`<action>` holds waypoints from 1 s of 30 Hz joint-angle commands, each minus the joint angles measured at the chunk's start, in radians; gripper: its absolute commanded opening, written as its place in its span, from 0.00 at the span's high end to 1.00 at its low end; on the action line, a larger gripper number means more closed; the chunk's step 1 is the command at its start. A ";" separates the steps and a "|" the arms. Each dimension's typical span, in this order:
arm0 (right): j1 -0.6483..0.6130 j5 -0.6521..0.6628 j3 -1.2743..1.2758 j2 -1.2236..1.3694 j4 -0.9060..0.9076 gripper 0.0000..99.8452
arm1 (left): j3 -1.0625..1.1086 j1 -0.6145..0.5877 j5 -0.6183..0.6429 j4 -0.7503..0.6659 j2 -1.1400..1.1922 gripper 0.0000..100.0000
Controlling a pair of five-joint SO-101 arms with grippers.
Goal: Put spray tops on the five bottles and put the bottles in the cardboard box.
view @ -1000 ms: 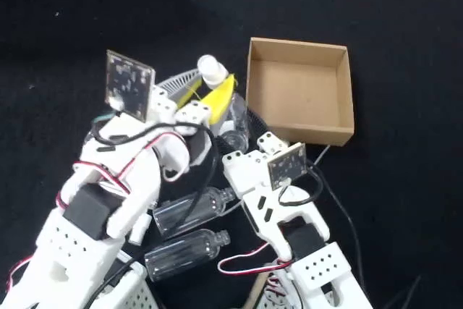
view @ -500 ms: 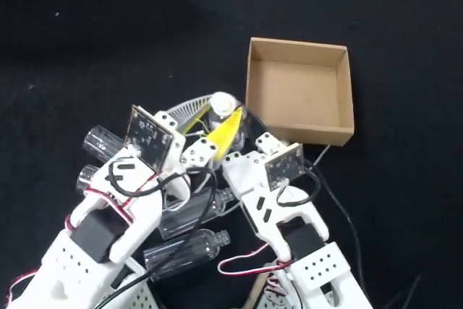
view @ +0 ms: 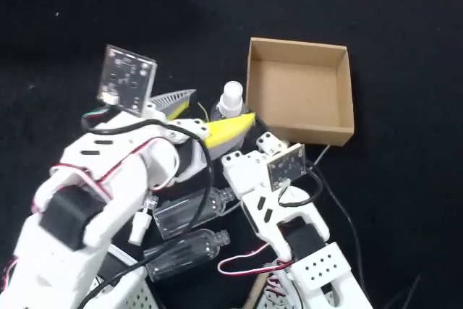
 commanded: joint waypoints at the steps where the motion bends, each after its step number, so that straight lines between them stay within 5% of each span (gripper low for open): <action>1: 0.014 -0.002 -0.005 -0.007 0.014 0.99 | -0.292 -0.091 -0.072 0.141 0.029 0.67; 7: 0.133 -0.011 -0.151 -0.007 0.307 0.99 | -0.404 -0.377 -0.155 0.307 0.078 0.67; 13: 0.324 -0.006 -0.446 0.001 0.667 0.99 | -0.099 -0.638 -0.199 0.164 0.120 0.67; 21: 0.585 -0.005 -0.631 0.225 0.695 0.99 | 0.291 -0.674 -0.199 -0.123 0.120 0.67; 30: 0.993 -0.002 -0.874 0.648 0.641 0.99 | 0.486 -0.668 -0.198 -0.239 0.120 0.67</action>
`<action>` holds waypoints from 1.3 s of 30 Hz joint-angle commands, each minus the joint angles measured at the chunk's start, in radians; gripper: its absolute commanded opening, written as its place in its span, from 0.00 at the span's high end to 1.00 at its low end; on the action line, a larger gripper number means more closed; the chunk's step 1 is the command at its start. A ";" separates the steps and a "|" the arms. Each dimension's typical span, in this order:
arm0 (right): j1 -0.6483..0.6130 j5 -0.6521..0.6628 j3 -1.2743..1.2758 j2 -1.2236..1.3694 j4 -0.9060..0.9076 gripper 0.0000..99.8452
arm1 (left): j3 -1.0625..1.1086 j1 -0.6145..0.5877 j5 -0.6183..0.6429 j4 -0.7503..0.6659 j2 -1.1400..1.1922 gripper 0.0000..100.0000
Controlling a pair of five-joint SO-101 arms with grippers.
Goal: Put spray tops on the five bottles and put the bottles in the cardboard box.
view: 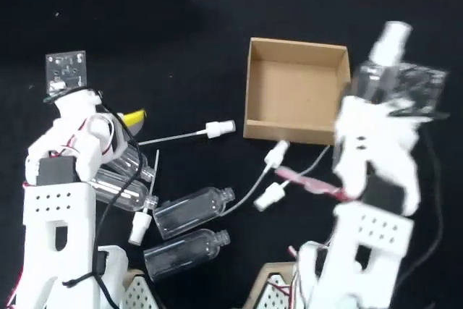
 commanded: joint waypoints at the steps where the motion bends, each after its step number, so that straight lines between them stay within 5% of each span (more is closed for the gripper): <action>1: 0.190 0.002 -0.076 0.151 -0.091 0.99 | 0.044 -0.001 -0.005 -0.071 0.000 0.67; 7: 0.328 0.002 0.036 0.432 -0.470 0.99 | 0.142 -0.001 0.107 -0.173 0.000 0.67; 17: 0.339 0.003 0.070 0.745 -0.804 0.99 | 0.183 -0.001 0.186 -0.180 0.000 0.67; 24: 0.338 0.003 0.223 0.811 -1.232 0.99 | 0.213 0.001 0.186 -0.207 0.000 0.67; 39: 0.417 0.003 0.197 1.155 -1.646 0.99 | 0.263 0.001 0.186 -0.285 0.000 0.67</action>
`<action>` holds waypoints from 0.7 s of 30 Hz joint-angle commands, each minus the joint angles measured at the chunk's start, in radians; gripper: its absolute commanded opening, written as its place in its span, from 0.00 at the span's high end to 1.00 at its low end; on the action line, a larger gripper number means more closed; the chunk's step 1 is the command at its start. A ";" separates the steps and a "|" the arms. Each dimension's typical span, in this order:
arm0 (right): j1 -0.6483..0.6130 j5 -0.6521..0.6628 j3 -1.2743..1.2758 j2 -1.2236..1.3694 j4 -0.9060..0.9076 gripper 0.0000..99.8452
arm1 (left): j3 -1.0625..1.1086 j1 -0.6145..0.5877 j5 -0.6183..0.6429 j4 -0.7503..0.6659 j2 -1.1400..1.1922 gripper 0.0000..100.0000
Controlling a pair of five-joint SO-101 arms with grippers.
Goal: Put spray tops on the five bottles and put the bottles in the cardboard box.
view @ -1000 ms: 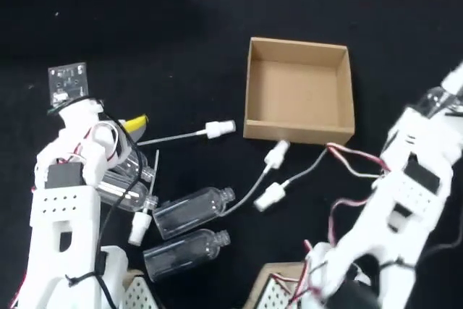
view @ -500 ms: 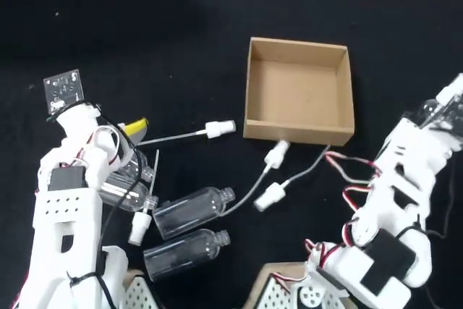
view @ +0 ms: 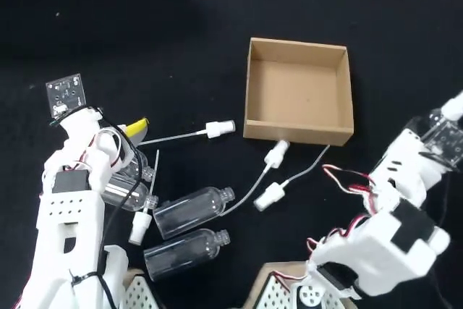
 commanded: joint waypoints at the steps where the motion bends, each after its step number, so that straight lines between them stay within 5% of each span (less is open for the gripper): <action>1: 0.037 0.005 -0.050 0.062 -0.106 0.99 | -0.013 0.001 0.012 -0.017 0.002 0.67; 11: 0.031 0.003 -0.050 0.173 -0.233 0.98 | -0.016 0.001 0.012 -0.017 0.002 0.67; 17: 0.029 0.003 -0.045 0.177 -0.230 0.84 | -0.018 0.001 0.012 -0.018 0.002 0.67; 21: 0.028 0.003 -0.022 0.170 -0.236 0.82 | -0.018 0.001 0.012 -0.018 0.002 0.67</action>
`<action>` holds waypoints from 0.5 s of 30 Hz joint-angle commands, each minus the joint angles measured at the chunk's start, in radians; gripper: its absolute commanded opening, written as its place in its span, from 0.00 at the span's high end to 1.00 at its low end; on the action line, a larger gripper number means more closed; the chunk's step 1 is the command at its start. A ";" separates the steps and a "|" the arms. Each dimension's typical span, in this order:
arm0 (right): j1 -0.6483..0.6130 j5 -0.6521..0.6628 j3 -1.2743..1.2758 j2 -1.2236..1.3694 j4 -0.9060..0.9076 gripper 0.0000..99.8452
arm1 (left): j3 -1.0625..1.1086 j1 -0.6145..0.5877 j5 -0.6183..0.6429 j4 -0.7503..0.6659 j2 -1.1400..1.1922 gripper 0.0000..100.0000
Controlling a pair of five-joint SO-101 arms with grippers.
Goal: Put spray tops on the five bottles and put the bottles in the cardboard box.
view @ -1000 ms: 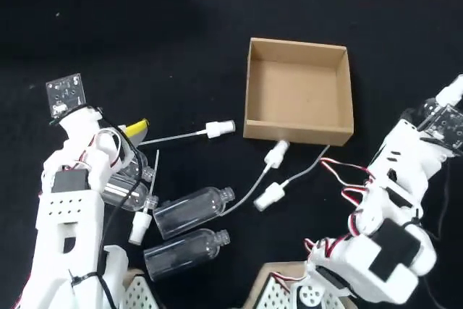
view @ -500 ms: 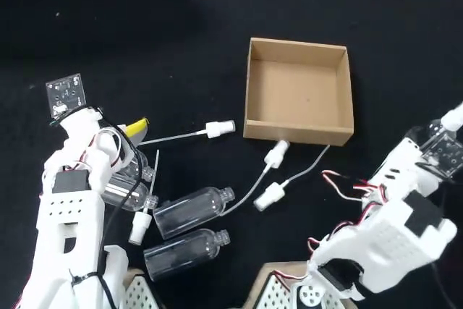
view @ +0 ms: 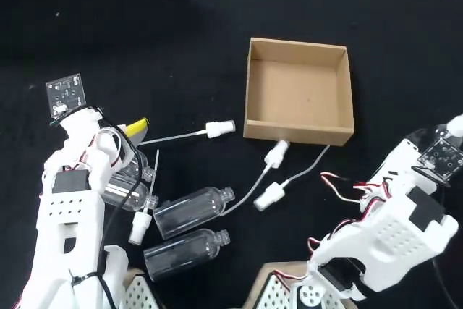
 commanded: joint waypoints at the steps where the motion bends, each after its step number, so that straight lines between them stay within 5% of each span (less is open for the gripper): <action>1: 0.005 0.005 -0.018 -0.010 -0.029 0.82 | -0.018 0.001 0.012 -0.018 0.002 0.67; 15: -0.041 0.118 -0.004 -0.021 -0.031 0.68 | -0.018 0.001 0.011 -0.018 0.002 0.67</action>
